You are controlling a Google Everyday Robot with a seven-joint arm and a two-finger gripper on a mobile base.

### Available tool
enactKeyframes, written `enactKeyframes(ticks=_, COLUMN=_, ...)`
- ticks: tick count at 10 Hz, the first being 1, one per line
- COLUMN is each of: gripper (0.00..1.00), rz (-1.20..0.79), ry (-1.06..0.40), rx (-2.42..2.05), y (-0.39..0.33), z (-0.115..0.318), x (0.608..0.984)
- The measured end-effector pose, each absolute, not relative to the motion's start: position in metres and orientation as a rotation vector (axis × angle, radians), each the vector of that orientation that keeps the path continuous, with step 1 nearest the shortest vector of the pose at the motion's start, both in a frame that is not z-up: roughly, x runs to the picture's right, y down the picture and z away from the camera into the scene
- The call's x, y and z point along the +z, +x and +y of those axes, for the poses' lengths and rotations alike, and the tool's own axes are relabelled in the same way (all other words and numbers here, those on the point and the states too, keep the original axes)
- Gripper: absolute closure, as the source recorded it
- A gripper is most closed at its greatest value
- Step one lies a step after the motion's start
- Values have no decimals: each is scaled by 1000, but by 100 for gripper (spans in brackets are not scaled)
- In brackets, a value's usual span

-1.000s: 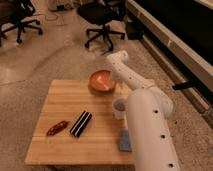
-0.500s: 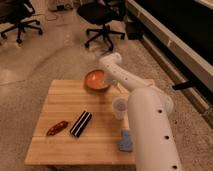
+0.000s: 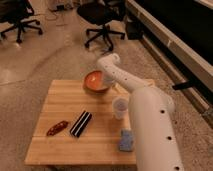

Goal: Push the ceramic bowl across the table

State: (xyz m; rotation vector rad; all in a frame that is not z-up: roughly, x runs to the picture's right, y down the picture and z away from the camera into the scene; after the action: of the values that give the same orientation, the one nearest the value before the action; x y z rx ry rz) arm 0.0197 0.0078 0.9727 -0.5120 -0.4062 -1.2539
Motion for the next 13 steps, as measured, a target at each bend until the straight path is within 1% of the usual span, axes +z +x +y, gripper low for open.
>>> enactKeyframes(ticks=6, gripper=20, rz=-524, ry=-524, rx=-1291, y=-4, z=39, x=958)
enactKeyframes(ticks=11, gripper=20, rz=-601, ry=-548, rx=-1289, y=3, z=61, x=936)
enactKeyframes(ticks=13, gripper=20, rz=-620, ry=-570, rx=-1282, y=17, z=73, x=927)
